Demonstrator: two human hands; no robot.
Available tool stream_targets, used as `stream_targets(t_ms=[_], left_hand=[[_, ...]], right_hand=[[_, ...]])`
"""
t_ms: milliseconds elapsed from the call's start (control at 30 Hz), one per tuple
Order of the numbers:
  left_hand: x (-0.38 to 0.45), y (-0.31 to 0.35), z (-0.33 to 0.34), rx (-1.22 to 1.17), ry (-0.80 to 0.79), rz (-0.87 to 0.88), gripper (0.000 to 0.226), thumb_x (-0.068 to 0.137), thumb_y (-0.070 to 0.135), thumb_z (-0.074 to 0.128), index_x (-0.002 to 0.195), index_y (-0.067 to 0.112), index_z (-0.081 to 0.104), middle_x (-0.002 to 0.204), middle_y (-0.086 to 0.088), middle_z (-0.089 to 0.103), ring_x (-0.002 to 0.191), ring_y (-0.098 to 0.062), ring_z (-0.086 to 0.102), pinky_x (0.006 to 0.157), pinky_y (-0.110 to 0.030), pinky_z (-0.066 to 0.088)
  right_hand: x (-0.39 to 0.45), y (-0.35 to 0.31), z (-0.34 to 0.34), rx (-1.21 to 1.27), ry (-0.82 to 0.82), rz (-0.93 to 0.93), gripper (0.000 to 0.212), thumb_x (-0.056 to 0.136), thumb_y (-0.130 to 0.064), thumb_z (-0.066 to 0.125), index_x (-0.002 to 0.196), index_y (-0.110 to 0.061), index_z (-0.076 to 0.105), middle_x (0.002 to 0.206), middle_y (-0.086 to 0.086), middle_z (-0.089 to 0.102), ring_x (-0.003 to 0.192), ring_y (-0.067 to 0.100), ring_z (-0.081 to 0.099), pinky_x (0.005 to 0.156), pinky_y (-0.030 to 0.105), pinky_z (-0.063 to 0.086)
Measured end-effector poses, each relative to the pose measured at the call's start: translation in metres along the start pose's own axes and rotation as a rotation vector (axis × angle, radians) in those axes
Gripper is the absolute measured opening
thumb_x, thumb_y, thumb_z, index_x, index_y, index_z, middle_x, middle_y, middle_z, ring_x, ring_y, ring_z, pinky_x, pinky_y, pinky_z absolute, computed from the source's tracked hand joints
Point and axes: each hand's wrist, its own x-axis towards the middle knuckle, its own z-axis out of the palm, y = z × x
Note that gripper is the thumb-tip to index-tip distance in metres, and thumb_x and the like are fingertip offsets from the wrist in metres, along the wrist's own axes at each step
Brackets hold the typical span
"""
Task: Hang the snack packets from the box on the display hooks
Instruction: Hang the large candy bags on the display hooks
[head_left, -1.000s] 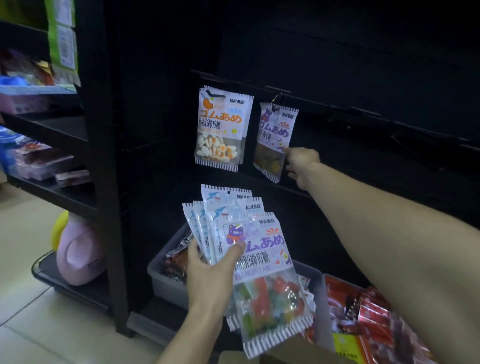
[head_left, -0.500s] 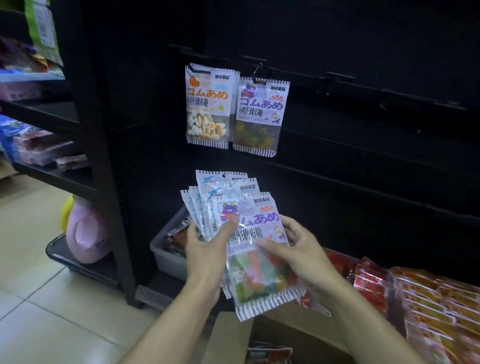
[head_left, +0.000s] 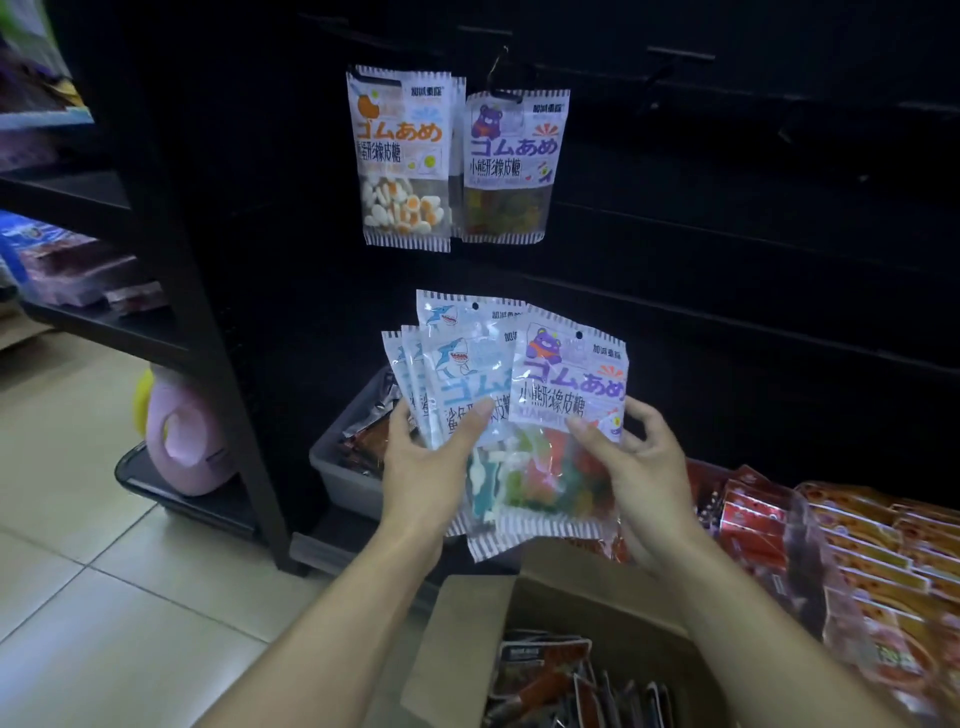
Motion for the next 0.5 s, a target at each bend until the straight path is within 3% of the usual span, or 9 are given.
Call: stream_targets(t_ms=[133, 200, 267, 300, 433, 500], left_hand=[[-0.004, 0.007, -0.002, 0.018, 0.03, 0.043, 0.107, 0.055, 0.084, 0.086, 0.146, 0.043, 0.047, 0.138, 0.012, 0.068, 0.124, -0.021, 0.068, 0.107, -0.052, 0.054], [-0.003, 0.004, -0.005, -0.015, 0.068, 0.052, 0.073, 0.075, 0.058, 0.089, 0.136, 0.038, 0.055, 0.121, 0.013, 0.075, 0.104, -0.01, 0.076, 0.091, -0.033, 0.062], [0.002, 0.001, -0.009, -0.028, 0.114, 0.074, 0.053, 0.085, 0.039, 0.087, 0.129, 0.036, 0.058, 0.11, 0.015, 0.076, 0.086, 0.001, 0.076, 0.07, -0.016, 0.057], [0.003, 0.002, -0.011, -0.022, 0.134, 0.082, 0.052, 0.086, 0.037, 0.087, 0.13, 0.035, 0.058, 0.11, 0.016, 0.076, 0.086, 0.002, 0.075, 0.069, -0.016, 0.055], [0.008, 0.004, -0.016, -0.054, 0.175, 0.046, 0.06, 0.083, 0.043, 0.088, 0.134, 0.037, 0.057, 0.115, 0.016, 0.075, 0.104, -0.014, 0.075, 0.097, -0.043, 0.059], [0.009, 0.005, -0.016, -0.055, 0.187, 0.042, 0.065, 0.081, 0.047, 0.088, 0.137, 0.039, 0.056, 0.117, 0.015, 0.075, 0.106, -0.018, 0.075, 0.101, -0.05, 0.058]], right_hand=[[0.001, -0.006, -0.001, 0.012, 0.048, -0.042, 0.064, 0.085, -0.018, 0.085, 0.139, -0.026, 0.053, 0.101, -0.001, 0.082, 0.094, 0.017, 0.08, 0.085, 0.042, 0.061], [-0.002, -0.005, 0.0, 0.004, 0.068, -0.05, 0.065, 0.086, -0.019, 0.084, 0.142, -0.028, 0.052, 0.101, -0.001, 0.082, 0.096, 0.017, 0.079, 0.092, 0.044, 0.06], [-0.008, -0.002, 0.001, 0.009, 0.077, -0.049, 0.062, 0.09, -0.018, 0.08, 0.144, -0.03, 0.053, 0.103, -0.003, 0.082, 0.098, 0.016, 0.079, 0.096, 0.046, 0.059], [-0.01, -0.002, 0.002, 0.011, 0.079, -0.053, 0.059, 0.093, -0.016, 0.077, 0.145, -0.031, 0.054, 0.106, -0.004, 0.082, 0.099, 0.014, 0.078, 0.096, 0.046, 0.059], [-0.013, -0.02, 0.015, -0.043, 0.078, -0.152, 0.05, 0.101, -0.015, 0.068, 0.146, -0.033, 0.056, 0.112, -0.008, 0.08, 0.103, 0.01, 0.076, 0.096, 0.043, 0.059], [-0.007, -0.035, 0.027, -0.053, 0.063, -0.198, 0.049, 0.1, -0.014, 0.069, 0.145, -0.031, 0.057, 0.109, -0.006, 0.081, 0.102, 0.013, 0.077, 0.093, 0.046, 0.061]])
